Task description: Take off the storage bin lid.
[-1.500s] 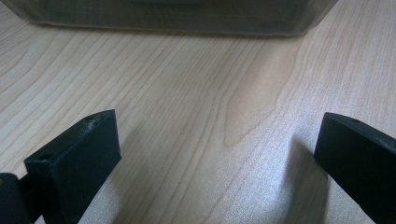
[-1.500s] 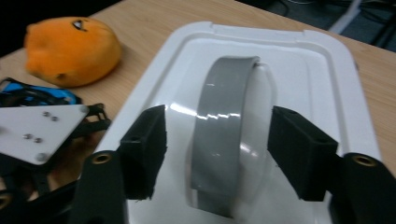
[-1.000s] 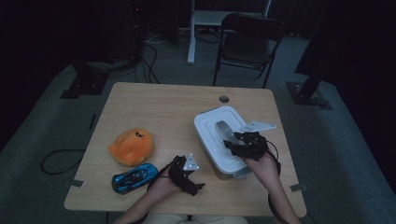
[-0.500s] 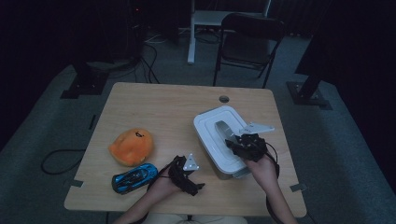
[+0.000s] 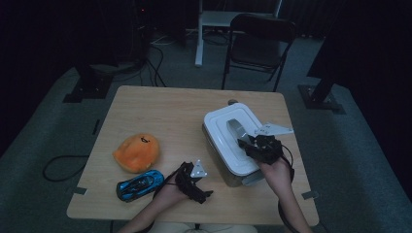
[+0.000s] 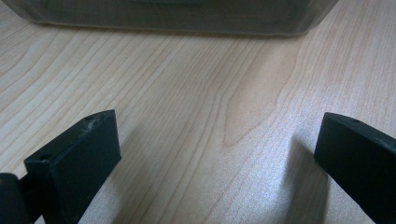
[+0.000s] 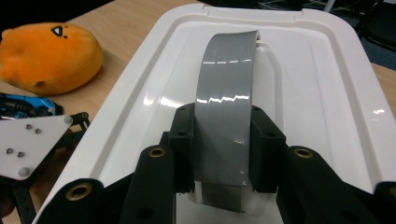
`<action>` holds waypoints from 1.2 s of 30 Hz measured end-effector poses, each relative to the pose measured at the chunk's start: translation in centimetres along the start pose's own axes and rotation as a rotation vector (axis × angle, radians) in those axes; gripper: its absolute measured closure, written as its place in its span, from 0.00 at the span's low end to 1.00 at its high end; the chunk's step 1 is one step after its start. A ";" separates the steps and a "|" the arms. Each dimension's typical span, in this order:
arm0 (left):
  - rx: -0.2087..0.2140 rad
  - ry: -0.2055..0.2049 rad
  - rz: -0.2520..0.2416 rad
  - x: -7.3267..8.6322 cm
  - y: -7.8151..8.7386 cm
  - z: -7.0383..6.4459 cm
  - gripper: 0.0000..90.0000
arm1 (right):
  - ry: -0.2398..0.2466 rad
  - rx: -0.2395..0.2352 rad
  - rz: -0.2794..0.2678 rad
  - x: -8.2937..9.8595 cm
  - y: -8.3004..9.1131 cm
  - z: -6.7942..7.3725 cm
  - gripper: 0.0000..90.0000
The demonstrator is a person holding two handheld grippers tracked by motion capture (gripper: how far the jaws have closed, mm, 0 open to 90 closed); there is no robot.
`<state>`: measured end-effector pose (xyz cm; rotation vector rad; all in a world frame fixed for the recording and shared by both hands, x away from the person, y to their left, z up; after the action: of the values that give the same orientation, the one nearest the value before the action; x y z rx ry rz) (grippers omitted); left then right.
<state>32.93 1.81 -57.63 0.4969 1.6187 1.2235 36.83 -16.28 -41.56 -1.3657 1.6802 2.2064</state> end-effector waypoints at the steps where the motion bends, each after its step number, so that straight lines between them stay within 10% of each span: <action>1: 0.000 0.001 0.000 0.0 0.0 0.0 0.01 | -0.002 0.002 0.000 -0.1 0.0 -0.1 0.75; 36: -0.005 0.008 -0.001 0.0 0.0 0.0 0.01 | -0.150 0.110 -0.079 -1.4 0.8 -8.4 0.75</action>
<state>32.98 1.83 -57.64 0.4883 1.6218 1.2298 42.31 -22.65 -40.23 -1.1878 1.6397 2.0833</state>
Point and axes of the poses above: each handheld gripper's, and its own axes: y roughly backward along the jaws, x roughly out of its underside, z roughly to its left, the point moved 7 cm from there along -y, roughly forward along the jaws, and after that the axes turned 15 degrees about z, right-handed, at the moved point
